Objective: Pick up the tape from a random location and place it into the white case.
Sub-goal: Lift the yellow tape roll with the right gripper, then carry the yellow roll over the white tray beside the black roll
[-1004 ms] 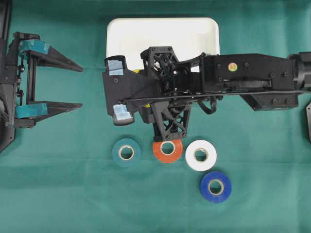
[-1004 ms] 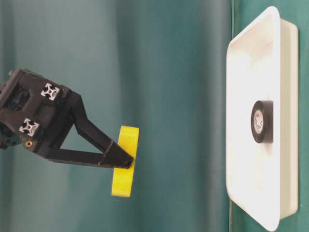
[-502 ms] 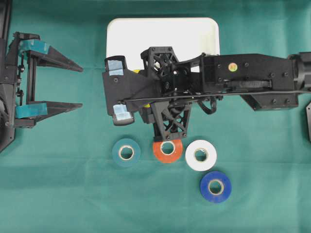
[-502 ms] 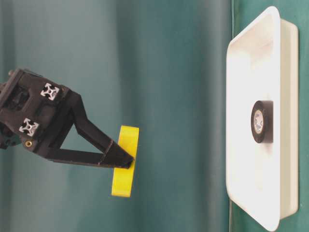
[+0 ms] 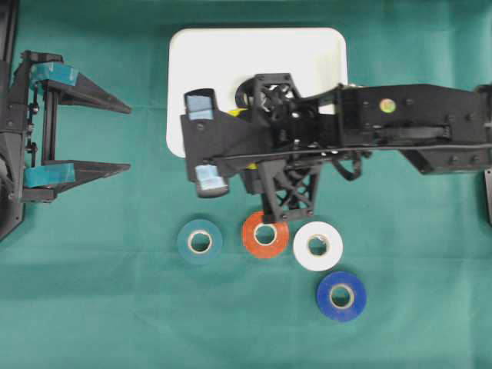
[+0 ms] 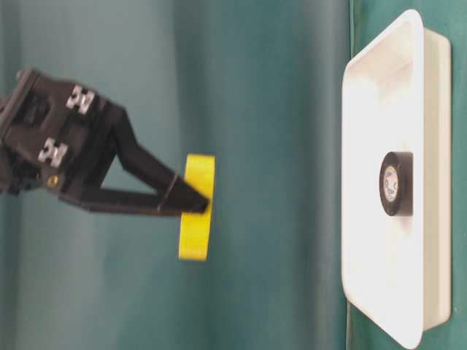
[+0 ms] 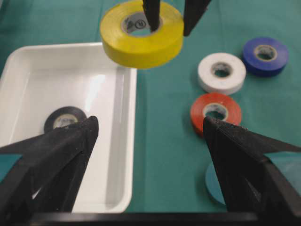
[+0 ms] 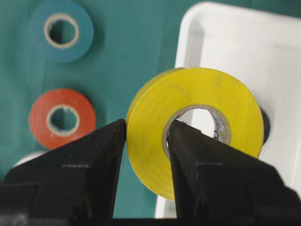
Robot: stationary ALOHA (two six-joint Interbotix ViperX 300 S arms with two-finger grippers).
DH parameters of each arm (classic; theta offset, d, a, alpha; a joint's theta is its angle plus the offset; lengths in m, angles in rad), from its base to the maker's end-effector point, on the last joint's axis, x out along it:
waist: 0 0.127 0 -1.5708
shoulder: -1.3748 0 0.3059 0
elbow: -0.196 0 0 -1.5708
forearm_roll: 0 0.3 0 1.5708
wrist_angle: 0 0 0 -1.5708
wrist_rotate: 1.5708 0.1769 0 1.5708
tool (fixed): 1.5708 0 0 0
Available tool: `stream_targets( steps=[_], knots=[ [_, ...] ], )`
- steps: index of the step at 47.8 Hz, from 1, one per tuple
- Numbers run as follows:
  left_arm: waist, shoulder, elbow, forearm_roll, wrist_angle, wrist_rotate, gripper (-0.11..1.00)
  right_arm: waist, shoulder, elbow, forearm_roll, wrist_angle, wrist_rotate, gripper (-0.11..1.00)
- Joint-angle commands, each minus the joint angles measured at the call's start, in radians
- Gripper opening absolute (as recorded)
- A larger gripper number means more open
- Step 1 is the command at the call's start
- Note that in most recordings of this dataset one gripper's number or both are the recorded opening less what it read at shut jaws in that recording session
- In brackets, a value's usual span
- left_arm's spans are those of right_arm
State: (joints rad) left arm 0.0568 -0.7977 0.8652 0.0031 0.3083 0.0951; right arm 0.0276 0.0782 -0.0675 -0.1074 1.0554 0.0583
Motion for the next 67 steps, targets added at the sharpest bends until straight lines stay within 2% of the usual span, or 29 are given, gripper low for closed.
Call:
stream_targets(
  steps=[1,30,48,67],
  knots=[
    [-0.002,0.0,-0.014,0.0,-0.003,-0.002,0.97,0.003,-0.055,0.014,-0.002,-0.006,0.008,0.32],
    [-0.002,0.0,-0.014,0.0,-0.003,-0.002,0.97,0.005,-0.279,0.318,-0.002,-0.104,0.018,0.32],
    [-0.002,0.0,-0.015,0.0,-0.005,-0.002,0.97,-0.021,-0.275,0.333,-0.003,-0.137,0.017,0.32],
    [-0.002,0.0,-0.014,0.0,-0.005,-0.002,0.97,-0.169,-0.25,0.327,-0.035,-0.161,0.015,0.32]
  ],
)
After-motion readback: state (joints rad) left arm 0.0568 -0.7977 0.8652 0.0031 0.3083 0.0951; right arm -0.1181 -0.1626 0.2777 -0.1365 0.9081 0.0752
